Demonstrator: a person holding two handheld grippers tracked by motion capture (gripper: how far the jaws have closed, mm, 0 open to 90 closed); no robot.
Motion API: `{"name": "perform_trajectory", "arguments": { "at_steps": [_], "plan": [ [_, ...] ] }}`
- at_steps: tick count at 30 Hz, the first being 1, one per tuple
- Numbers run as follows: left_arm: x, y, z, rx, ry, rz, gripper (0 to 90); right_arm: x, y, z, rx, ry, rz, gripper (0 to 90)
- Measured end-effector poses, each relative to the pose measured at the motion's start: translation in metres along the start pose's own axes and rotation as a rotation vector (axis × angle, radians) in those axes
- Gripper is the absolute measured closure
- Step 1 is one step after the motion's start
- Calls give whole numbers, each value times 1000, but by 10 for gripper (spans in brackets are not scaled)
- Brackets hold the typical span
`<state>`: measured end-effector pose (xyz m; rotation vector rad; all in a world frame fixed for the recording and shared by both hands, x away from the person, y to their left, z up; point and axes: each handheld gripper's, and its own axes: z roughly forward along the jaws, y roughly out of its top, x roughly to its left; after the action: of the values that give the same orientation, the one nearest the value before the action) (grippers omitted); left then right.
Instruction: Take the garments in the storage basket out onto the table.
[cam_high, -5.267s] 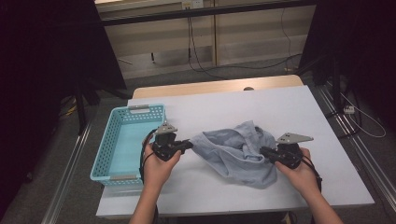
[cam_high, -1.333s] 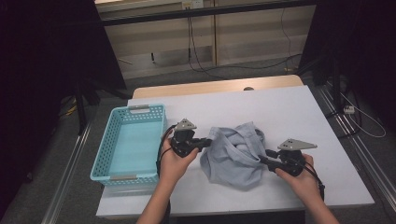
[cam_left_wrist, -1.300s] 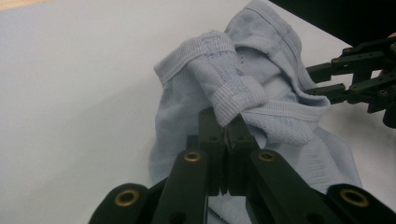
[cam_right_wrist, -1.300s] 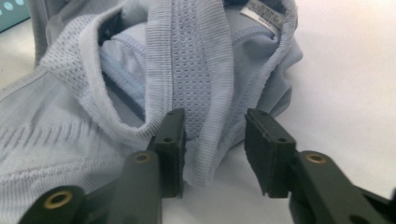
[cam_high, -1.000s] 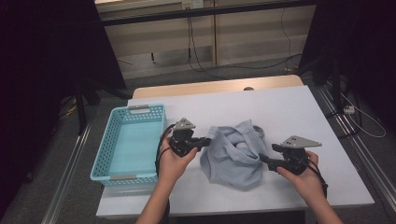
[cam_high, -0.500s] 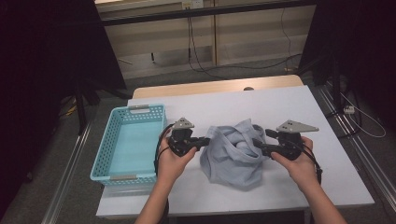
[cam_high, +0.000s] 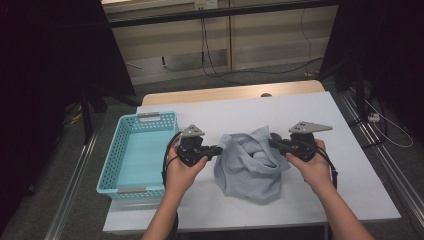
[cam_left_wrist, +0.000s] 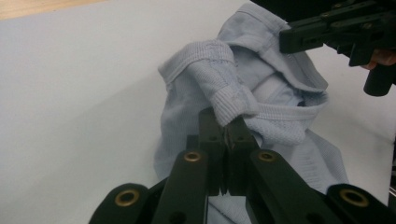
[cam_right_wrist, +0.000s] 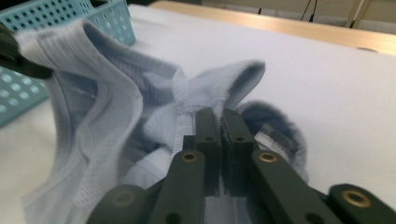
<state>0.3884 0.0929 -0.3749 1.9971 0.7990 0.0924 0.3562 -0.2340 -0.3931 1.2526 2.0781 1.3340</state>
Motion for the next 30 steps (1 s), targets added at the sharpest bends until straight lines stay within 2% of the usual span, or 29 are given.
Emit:
{"name": "perform_trajectory", "arguments": {
  "at_steps": [6,8,13,15,21,30],
  "plan": [
    [6,16,-13,-32,1,-12,885,-7,28,-27,-94,-36,-5,888],
    [9,25,-19,-39,12,-8,886,-9,38,-35,-127,-42,13,889],
    [17,47,-27,-48,-9,-24,886,-17,57,-45,-179,-47,49,888],
    [19,53,-27,-41,-8,-30,886,-19,62,-46,-189,-47,64,888],
    [26,66,-27,-39,-53,-61,886,-24,67,-49,-199,-60,72,888],
    [26,73,-27,-30,-54,-59,886,-33,67,-55,-212,-67,97,888]
  ]
}}
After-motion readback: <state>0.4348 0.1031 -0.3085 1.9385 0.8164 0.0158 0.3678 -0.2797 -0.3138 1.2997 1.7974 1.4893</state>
